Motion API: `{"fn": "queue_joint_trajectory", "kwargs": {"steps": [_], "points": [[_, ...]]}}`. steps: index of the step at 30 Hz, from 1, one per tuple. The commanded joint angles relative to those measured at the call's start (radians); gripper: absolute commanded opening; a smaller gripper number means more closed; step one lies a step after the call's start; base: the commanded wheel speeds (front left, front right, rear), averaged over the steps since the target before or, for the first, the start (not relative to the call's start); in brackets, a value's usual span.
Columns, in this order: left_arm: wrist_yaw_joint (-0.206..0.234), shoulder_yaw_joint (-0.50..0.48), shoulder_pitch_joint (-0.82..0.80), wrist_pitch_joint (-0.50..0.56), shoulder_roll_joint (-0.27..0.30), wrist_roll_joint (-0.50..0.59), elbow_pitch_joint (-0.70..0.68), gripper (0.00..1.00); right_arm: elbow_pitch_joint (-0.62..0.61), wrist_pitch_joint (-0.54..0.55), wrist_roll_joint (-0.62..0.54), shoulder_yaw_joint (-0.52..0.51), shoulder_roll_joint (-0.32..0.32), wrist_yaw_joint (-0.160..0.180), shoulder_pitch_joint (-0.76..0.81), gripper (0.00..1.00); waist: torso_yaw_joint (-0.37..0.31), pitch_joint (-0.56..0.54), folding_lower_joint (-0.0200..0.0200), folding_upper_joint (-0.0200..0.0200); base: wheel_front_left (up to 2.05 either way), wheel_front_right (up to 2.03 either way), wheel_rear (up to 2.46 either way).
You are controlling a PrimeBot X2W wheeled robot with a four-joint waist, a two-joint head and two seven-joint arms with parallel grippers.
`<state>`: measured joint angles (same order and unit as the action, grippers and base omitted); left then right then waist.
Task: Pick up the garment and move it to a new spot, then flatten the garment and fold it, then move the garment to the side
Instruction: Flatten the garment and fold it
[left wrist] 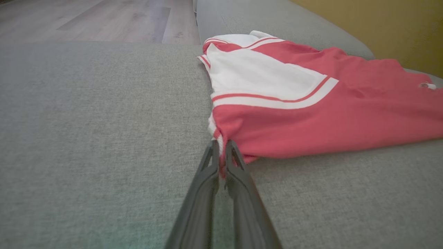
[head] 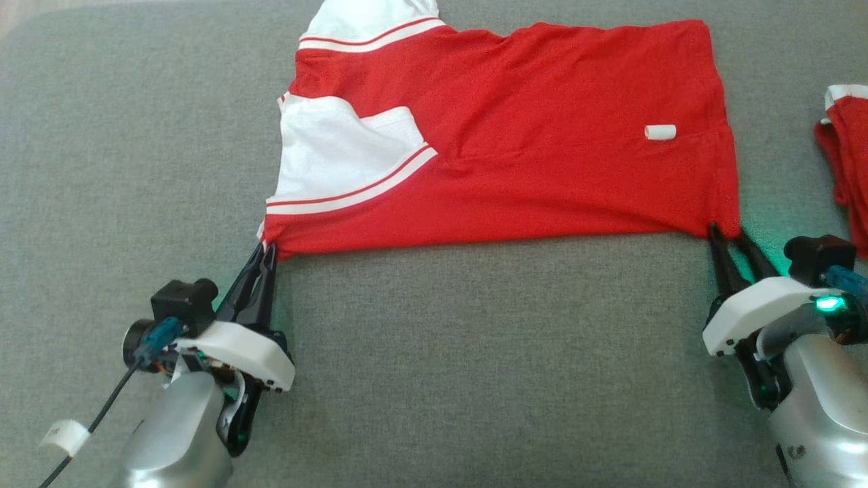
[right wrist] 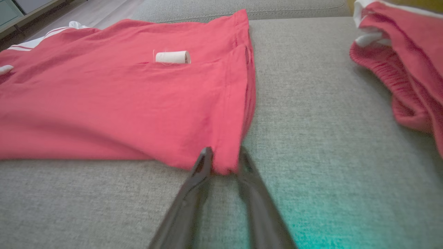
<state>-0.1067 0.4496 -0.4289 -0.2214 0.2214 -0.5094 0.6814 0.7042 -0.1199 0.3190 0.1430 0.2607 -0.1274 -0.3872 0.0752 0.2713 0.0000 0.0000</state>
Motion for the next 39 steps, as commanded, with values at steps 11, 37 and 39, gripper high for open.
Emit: {"fn": "queue_joint_trajectory", "kwargs": {"steps": [11,37,39], "points": [[0.006,-0.027,0.073,-0.032,0.069,0.019,-0.069,0.00,-0.013,0.030,0.060,0.010,0.055,-0.003,0.066,0.00,-0.005,-0.080,0.0000,0.0000,0.00,0.00,0.00],[0.079,0.045,0.455,0.028,0.090,-0.006,-0.304,0.00,-0.381,0.177,0.088,-0.146,0.060,-0.003,0.558,0.00,0.000,-0.231,0.0000,0.0000,0.00,0.00,0.00],[0.081,0.047,0.454,0.035,0.093,-0.007,-0.305,0.00,-0.397,0.189,0.080,-0.153,0.054,-0.003,0.566,0.02,-0.002,-0.232,0.0000,0.0000,0.00,0.00,0.00]]}}
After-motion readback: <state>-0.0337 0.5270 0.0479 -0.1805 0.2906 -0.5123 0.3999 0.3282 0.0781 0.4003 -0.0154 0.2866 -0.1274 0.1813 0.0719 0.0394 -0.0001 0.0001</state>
